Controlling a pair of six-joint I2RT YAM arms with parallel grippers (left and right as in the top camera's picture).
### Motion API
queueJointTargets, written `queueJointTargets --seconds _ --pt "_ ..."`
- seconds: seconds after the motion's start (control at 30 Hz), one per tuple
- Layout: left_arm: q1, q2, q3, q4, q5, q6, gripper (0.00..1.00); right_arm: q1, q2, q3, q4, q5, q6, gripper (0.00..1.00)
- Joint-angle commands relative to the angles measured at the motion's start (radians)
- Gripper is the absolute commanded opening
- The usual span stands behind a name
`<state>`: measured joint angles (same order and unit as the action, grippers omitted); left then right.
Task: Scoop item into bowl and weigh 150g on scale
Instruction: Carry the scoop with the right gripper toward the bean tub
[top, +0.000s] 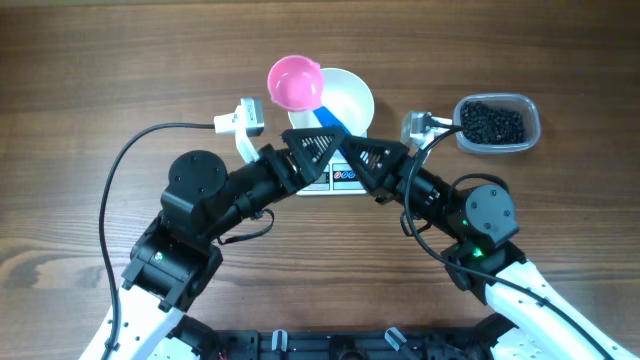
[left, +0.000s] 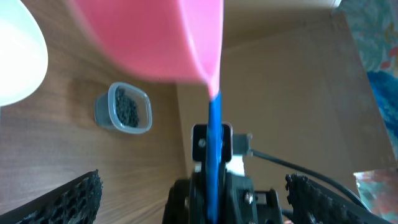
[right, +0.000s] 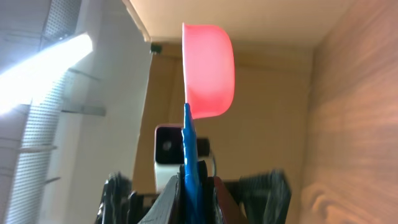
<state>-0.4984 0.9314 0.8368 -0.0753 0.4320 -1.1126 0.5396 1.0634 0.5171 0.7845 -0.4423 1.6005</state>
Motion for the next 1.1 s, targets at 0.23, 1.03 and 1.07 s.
queueJointTargets --seconds 0.23,1.03,1.07 --pt "0.005 -0.001 -0.002 -0.19 0.029 0.229 1.0 -0.146 -0.052 0.021 -0.201 0.05 -0.248 0.05" --pt "0.006 0.061 0.259 -0.904 -0.531 0.327 1.0 -0.263 -0.159 0.802 -1.73 0.305 -0.966 0.04" --pt "0.006 0.062 0.259 -0.904 -0.531 0.327 1.0 -0.263 -0.146 0.829 -1.761 0.315 -0.983 0.04"
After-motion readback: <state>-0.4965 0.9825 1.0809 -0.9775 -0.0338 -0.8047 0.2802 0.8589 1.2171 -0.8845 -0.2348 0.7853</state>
